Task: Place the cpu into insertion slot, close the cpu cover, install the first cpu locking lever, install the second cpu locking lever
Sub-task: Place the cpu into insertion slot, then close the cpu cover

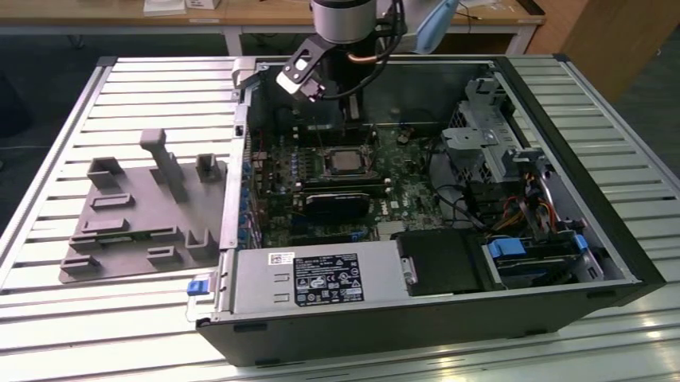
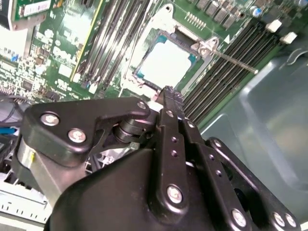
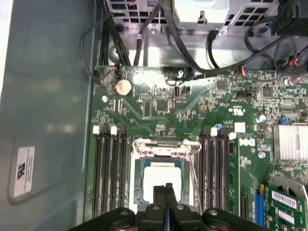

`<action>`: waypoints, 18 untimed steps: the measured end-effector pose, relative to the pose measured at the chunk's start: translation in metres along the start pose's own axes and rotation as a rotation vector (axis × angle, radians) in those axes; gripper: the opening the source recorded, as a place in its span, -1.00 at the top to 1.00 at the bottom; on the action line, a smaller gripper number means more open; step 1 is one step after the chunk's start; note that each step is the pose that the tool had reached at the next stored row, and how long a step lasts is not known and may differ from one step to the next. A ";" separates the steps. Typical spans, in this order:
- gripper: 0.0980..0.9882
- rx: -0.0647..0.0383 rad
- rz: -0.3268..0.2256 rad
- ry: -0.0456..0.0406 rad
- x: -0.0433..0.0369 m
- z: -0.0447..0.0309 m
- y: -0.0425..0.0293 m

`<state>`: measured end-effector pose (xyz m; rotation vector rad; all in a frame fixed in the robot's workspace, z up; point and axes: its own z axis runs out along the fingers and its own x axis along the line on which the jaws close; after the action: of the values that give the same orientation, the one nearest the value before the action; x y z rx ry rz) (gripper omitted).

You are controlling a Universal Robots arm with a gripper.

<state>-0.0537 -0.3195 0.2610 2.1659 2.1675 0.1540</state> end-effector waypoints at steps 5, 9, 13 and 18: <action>0.98 0.001 0.002 -0.0002 0.0000 0.0004 0.0037; 0.98 0.001 0.001 -0.0002 0.0000 0.0006 0.0048; 0.98 0.006 0.004 -0.0005 0.0000 0.0009 0.0073; 0.98 0.014 0.009 -0.0011 0.0000 0.0013 0.0103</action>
<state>-0.0434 -0.3195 0.2610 2.1826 2.1649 0.1390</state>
